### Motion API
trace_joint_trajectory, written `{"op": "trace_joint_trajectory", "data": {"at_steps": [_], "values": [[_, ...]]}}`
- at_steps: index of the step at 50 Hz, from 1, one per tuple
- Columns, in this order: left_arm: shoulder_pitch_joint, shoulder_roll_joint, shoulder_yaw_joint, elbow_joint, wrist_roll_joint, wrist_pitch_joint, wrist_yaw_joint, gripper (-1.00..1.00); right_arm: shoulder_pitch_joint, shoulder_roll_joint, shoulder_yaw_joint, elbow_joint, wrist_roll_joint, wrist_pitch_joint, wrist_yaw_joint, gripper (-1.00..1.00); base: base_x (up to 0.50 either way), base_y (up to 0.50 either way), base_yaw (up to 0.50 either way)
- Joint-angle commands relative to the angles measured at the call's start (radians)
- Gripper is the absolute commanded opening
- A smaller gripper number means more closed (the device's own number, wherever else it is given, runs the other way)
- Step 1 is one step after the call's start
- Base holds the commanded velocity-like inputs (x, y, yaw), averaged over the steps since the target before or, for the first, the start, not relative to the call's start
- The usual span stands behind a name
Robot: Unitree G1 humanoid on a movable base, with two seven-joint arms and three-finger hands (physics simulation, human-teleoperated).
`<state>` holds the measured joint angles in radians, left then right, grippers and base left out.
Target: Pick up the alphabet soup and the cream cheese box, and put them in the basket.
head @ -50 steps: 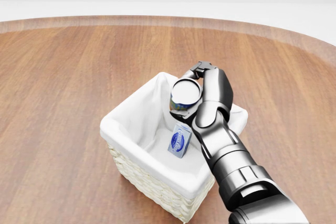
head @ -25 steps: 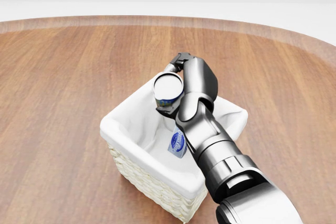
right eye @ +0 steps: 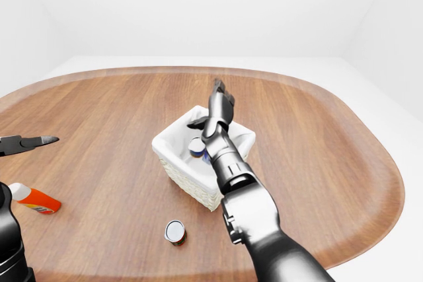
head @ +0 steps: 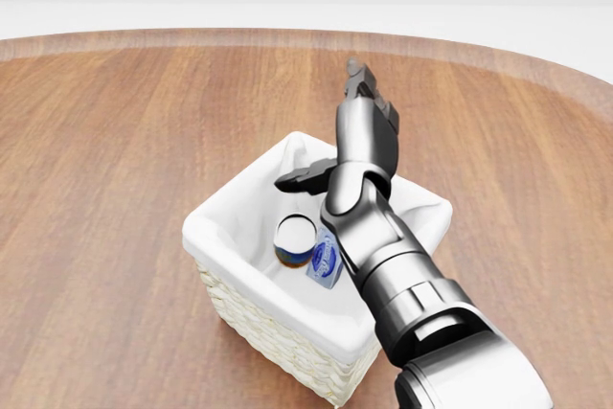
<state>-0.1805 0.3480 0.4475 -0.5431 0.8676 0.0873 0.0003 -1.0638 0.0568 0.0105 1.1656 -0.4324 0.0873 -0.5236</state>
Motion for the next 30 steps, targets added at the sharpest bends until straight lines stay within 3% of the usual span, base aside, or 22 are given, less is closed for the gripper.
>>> {"op": "trace_joint_trajectory", "data": {"at_steps": [1,10,30], "values": [[0.001,-0.001,-0.001,0.006,0.000,0.000,0.006,1.00,-0.001,-0.011,-0.003,-0.016,0.016,0.000,0.000,1.00,0.00,0.00,0.00],[0.000,0.002,0.002,-0.005,-0.001,0.000,-0.006,1.00,0.002,-0.013,0.007,-0.128,0.016,0.000,0.000,1.00,0.00,0.00,0.00],[0.003,-0.002,-0.001,0.015,-0.001,0.000,0.012,1.00,0.124,0.029,0.039,-0.664,-0.055,0.000,0.000,1.00,0.00,0.00,0.00]]}}
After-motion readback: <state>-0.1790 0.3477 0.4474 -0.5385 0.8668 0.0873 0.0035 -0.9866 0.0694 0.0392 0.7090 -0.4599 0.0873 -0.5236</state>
